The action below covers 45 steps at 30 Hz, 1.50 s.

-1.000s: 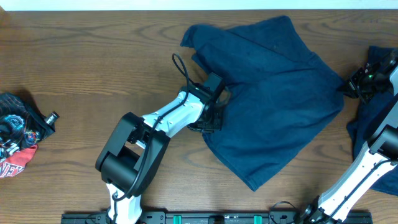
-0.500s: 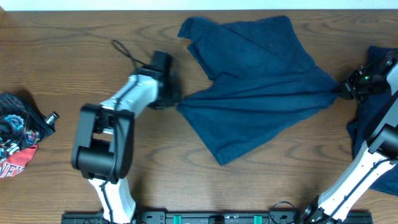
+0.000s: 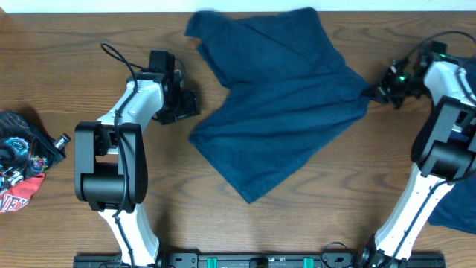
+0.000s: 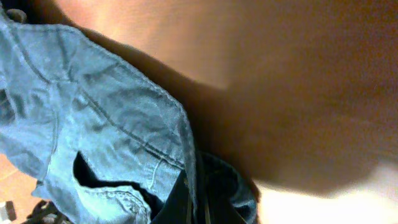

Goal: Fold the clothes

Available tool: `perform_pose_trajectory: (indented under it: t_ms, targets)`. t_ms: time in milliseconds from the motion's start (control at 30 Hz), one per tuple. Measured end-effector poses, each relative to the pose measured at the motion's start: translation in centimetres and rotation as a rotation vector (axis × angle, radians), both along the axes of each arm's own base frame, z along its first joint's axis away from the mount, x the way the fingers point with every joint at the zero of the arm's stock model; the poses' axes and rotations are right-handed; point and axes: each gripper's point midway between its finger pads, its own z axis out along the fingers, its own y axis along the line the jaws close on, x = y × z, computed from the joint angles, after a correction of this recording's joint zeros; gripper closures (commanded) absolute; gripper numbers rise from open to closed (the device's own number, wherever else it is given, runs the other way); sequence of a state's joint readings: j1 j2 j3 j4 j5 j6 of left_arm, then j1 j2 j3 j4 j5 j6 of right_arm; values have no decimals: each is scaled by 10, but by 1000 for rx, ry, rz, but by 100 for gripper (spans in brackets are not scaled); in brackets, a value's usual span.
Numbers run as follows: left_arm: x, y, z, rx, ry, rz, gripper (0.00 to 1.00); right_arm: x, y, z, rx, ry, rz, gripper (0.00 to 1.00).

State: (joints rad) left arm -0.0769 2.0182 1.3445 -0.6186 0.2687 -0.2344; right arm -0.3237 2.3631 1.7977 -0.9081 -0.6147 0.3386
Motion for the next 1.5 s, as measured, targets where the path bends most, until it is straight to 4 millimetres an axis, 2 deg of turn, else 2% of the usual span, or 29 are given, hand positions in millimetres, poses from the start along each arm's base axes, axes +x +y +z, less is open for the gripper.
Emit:
perform_pose_trajectory:
  t_ms: [233, 400, 433, 467, 500, 600, 667, 767, 800, 833, 933, 1100, 1333, 1500]
  targets:
    - [-31, -28, 2, -57, 114, -61, 2, 4, 3, 1, 13, 5, -28, 99]
    - [-42, -42, 3, -77, 151, -96, 1, 21, 4, 4, 2, -49, -51, 99]
    - [-43, -43, 4, -80, 150, -98, 9, 25, 5, 5, 1, -61, -58, 99]
    - [-42, -43, 4, -83, 148, -96, 28, 29, 7, 5, 0, -70, -62, 99]
    - [-41, -43, 5, -86, 142, -95, 43, 31, 9, 6, 0, -76, -65, 99]
    - [-38, -43, 11, -94, 122, -91, 67, 36, 18, 7, 7, -77, -73, 99]
    - [-37, -43, 16, -107, 110, -94, 77, 35, 21, 6, 12, -67, -77, 99]
    - [-34, -45, 19, -116, 90, -106, 78, 25, 22, 3, 10, -12, -87, 99]
    - [-32, -46, 20, -117, 84, -107, 74, 21, 21, 1, 5, 12, -92, 99]
    - [-31, -46, 20, -119, 77, -109, 66, 15, 20, -2, -3, 41, -96, 99]
    - [-23, -48, 21, -126, 43, -114, 60, -2, 20, -6, -16, 126, -99, 99]
    - [-8, -45, 23, -106, -20, -110, 58, -29, 18, -7, -30, 238, -88, 99]
    - [12, -17, 24, -75, -82, -47, 57, -68, 12, -9, 1, 361, -87, 99]
    - [16, 3, 24, -63, -86, 0, 57, -85, 16, -13, 91, 342, -118, 99]
